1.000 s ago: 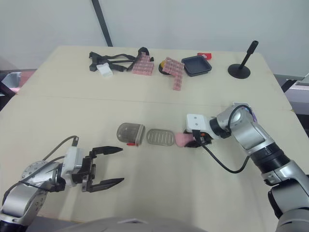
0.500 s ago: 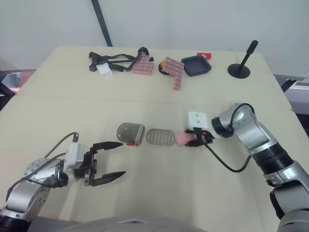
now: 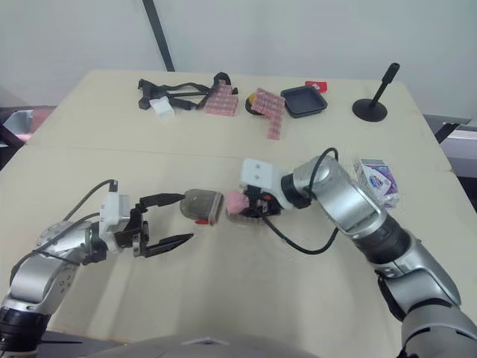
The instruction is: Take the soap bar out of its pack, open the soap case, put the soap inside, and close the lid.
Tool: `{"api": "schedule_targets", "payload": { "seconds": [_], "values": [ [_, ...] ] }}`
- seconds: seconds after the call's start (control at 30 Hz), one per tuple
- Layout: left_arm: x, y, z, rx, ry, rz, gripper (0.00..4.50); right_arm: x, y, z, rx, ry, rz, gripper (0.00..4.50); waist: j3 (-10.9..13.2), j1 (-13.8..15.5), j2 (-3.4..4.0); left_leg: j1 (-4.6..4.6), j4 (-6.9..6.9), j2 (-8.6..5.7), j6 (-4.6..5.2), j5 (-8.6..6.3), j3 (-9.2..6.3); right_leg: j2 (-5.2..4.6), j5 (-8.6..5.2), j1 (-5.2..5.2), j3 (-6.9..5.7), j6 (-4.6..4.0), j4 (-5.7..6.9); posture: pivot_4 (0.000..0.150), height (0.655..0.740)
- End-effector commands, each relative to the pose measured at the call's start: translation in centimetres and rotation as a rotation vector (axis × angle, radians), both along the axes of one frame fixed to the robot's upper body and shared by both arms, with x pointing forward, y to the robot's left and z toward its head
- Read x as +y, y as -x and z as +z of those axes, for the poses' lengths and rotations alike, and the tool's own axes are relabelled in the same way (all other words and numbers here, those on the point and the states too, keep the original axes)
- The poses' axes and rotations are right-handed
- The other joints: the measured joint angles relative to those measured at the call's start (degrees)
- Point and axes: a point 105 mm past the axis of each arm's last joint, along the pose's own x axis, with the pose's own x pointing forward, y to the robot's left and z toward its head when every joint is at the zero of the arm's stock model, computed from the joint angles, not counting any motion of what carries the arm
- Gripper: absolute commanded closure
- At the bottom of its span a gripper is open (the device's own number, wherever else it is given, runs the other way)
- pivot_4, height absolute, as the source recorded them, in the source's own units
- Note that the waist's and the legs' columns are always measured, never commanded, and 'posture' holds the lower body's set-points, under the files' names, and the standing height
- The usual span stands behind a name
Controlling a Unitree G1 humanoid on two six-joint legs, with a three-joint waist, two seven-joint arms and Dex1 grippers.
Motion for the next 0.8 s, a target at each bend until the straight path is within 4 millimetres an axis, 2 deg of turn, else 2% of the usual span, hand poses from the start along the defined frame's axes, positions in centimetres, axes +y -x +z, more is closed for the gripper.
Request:
{"api": "schedule_targets", "payload": {
  "seconds": [0.03,0.2,0.8],
  "values": [
    [-0.5,0.3,1.2,-0.041,0.001,-0.027,0.00,0.6,-0.4,0.5,-0.021,-0.017,-0.040,2.82,0.0,-0.1,0.00,0.01,0.00,0.01,-0.03,0.00,0.00,0.02,0.00,0.00,0.01,0.01,0.00,0.150,0.7398],
    [-0.9,0.2,1.6,-0.049,-0.002,-0.030,0.00,0.6,-0.7,-0.4,-0.019,0.020,-0.060,2.82,0.0,-0.2,0.00,0.04,-0.03,0.18,-0.27,0.00,0.00,0.20,0.01,0.01,0.03,0.00,0.02,0.150,0.7398],
    [-1.6,0.4,2.2,-0.054,0.002,-0.027,0.00,1.2,-0.9,-1.0,0.013,0.016,-0.075,2.82,0.0,-0.2,0.00,0.05,-0.05,0.32,-0.59,0.00,-0.01,0.50,0.06,0.03,0.06,-0.07,0.02,0.150,0.7398]
  ]
}}
